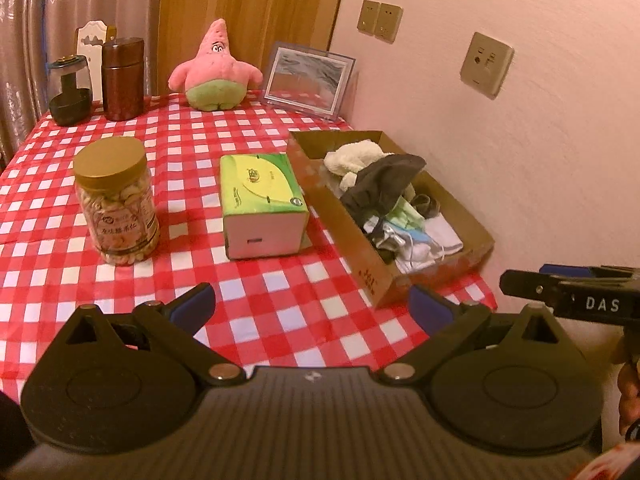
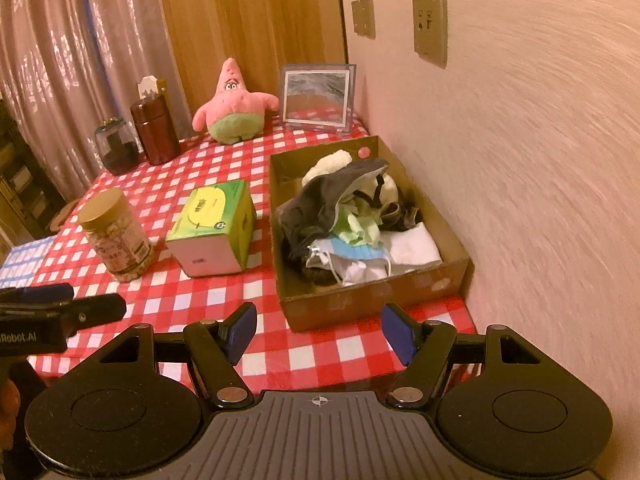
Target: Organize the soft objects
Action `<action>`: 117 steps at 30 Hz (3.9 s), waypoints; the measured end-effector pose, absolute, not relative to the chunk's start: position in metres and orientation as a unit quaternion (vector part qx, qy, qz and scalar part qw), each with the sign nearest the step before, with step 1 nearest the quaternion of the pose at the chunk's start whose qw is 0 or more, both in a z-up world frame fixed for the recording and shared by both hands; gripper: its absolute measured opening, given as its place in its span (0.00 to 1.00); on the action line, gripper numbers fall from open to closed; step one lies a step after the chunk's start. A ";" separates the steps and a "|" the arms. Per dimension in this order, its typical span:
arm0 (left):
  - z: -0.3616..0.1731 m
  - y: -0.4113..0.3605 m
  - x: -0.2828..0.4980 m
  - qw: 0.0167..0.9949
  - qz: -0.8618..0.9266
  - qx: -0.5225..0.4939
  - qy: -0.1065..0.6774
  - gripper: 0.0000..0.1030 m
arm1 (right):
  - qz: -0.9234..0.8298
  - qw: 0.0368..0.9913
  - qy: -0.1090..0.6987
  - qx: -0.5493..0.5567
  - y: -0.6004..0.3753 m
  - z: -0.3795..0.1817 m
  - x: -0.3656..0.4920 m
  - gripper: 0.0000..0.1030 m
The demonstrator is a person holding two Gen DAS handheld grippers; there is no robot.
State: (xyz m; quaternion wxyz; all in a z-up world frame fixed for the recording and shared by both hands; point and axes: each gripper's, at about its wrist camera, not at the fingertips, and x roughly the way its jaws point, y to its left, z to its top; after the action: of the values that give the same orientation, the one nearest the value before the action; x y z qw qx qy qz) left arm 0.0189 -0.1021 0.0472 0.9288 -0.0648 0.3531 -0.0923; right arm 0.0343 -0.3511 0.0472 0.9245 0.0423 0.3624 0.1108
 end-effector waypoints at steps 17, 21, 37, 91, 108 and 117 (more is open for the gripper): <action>0.037 -0.098 -0.019 0.928 -0.068 -0.058 0.362 0.98 | 0.121 0.928 0.351 0.013 -0.332 0.045 -0.008 0.67; 0.036 -0.099 -0.021 0.930 -0.058 -0.060 0.357 0.98 | 0.117 0.930 0.350 0.016 -0.333 0.044 -0.014 0.67; 0.035 -0.102 -0.025 0.932 -0.049 -0.052 0.356 0.98 | 0.120 0.928 0.352 0.007 -0.328 0.038 -0.021 0.67; 0.034 -0.105 -0.026 0.931 -0.056 -0.051 0.357 0.98 | 0.118 0.929 0.352 0.008 -0.330 0.039 -0.017 0.67; 0.034 -0.106 -0.025 0.931 -0.058 -0.050 0.357 0.98 | 0.118 0.929 0.351 0.008 -0.331 0.039 -0.016 0.67; 0.034 -0.105 -0.025 0.931 -0.059 -0.050 0.357 0.98 | 0.118 0.929 0.351 0.008 -0.331 0.039 -0.016 0.67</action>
State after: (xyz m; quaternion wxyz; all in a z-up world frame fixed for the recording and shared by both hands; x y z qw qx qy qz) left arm -0.0253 -0.1054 0.0343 0.9308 -0.0501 0.3574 -0.0586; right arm -0.0162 -0.3311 0.0394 0.9289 0.0082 0.3509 0.1178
